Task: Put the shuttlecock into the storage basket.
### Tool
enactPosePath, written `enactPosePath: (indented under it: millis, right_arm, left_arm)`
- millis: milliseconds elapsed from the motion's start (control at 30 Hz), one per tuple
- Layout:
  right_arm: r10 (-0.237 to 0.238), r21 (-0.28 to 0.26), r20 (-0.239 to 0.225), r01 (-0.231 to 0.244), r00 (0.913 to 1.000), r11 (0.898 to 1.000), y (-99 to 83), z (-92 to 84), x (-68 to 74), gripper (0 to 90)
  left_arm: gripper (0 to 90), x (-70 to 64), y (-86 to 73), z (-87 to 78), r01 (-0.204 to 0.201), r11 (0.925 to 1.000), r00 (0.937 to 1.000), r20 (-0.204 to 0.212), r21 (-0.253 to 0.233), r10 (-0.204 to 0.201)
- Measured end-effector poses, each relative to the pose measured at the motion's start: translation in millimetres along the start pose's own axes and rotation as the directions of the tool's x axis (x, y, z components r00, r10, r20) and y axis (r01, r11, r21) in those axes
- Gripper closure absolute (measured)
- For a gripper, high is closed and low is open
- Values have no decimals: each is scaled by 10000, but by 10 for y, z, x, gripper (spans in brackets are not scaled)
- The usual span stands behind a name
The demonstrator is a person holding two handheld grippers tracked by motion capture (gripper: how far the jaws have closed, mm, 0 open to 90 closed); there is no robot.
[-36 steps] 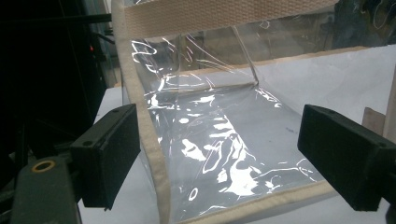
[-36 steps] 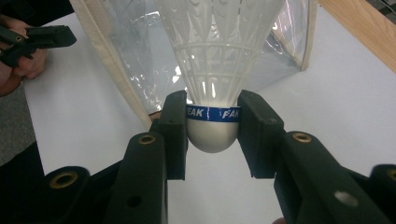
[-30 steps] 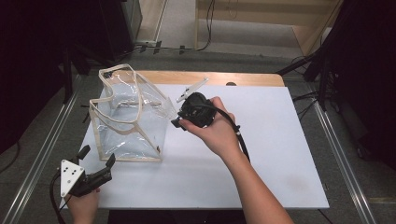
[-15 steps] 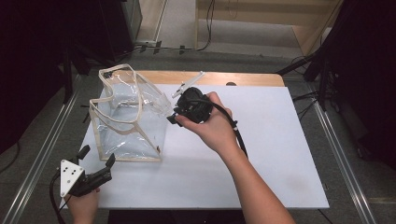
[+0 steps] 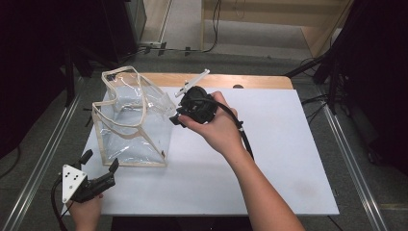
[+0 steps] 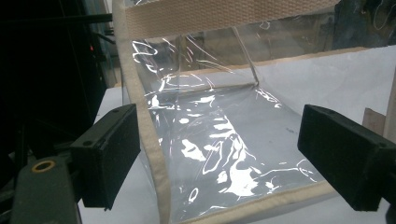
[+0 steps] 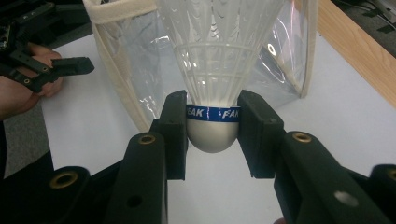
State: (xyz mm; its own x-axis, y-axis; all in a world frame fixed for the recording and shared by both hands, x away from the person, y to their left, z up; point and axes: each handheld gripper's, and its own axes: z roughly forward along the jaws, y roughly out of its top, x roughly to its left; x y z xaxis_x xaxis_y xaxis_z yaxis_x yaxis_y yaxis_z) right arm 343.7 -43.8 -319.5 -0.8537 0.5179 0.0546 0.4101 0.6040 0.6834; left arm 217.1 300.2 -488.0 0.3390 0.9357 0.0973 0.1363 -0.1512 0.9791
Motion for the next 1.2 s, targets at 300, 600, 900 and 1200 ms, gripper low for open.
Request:
enactPosePath:
  millis: [300, 600, 900, 1200]
  right_arm:
    - [34, -37, -56, -34, 10000, 10000, 56, -10, 17, 625]
    - [-74, -156, -128, 72, 9999, 9999, 122, -5, 32, 626]
    - [-135, -191, -175, 132, 9998, 9997, 188, 4, 65, 625]
    - [-245, -293, -265, 237, 9993, 9993, 234, 21, 75, 625]
  left_arm:
    - [137, 5, 0, -2, 58, 10000, 10000, 5, -18, -58]
    - [137, 2, 0, 1, 46, 10000, 10000, 5, -29, -46]
    - [137, 4, 1, 3, 73, 10000, 10000, -2, -51, -73]
    - [137, 2, 1, 1, 42, 10000, 10000, 12, -29, -42]
